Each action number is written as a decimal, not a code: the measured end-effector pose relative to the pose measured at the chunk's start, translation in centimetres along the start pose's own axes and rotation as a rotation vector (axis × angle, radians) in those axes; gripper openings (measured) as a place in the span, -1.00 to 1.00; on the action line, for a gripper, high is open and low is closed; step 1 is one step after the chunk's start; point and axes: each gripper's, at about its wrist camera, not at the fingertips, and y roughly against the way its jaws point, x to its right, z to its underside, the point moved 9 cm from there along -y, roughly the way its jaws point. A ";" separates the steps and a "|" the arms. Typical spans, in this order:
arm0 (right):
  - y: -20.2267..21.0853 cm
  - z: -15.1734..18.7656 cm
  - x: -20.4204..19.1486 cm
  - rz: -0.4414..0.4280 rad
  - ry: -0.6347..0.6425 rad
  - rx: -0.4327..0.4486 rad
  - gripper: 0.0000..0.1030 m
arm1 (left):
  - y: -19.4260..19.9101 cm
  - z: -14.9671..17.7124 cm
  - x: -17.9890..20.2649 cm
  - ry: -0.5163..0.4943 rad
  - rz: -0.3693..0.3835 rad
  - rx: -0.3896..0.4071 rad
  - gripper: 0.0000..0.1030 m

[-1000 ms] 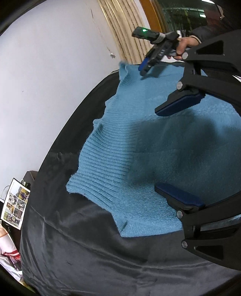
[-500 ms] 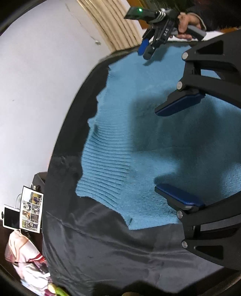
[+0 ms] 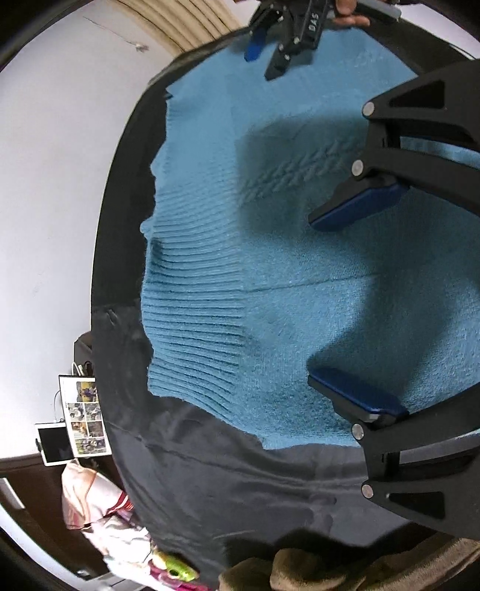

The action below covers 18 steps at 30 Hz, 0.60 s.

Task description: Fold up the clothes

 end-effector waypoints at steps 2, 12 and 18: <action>0.0 0.2 -0.1 0.003 -0.001 0.003 0.66 | 0.1 0.2 0.0 -0.003 -0.015 -0.001 0.57; 0.5 0.2 -0.4 0.037 0.004 -0.031 0.66 | 0.9 0.5 0.2 -0.012 -0.090 -0.002 0.57; 2.2 2.3 -0.2 0.024 -0.042 -0.039 0.67 | 1.8 0.5 0.9 -0.038 -0.135 0.025 0.58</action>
